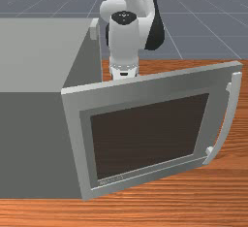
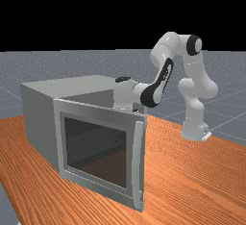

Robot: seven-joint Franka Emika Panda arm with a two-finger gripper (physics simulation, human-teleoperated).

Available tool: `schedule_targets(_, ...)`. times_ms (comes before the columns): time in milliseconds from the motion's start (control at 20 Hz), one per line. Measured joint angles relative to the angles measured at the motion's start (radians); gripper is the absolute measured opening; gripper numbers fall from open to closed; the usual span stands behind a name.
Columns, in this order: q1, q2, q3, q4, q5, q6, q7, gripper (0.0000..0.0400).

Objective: Close the microwave

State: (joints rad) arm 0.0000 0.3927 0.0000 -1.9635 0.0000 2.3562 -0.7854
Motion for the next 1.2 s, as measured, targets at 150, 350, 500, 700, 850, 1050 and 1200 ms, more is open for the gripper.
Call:
schedule_targets(150, 0.000, 0.000, 0.000, 0.000, 0.000, 0.000, 0.000, 0.0090)
schedule_targets(350, -0.060, -0.098, 0.050, -0.153, 0.170, 0.029, -0.156, 0.0265)
schedule_targets(500, 0.016, -0.125, 0.020, -0.193, 0.027, 0.105, 0.025, 0.0370)
schedule_targets(700, 0.018, -0.209, 0.020, -0.229, 0.024, 0.144, 0.027, 0.0397)
schedule_targets(850, 0.017, -0.255, 0.020, -0.172, 0.024, 0.007, 0.029, 0.0399)
schedule_targets(1050, 0.014, -0.257, 0.023, -0.114, 0.027, -0.099, -0.015, 0.0400)
schedule_targets(1200, 0.016, -0.282, 0.021, -0.122, 0.025, -0.091, 0.013, 0.0400)
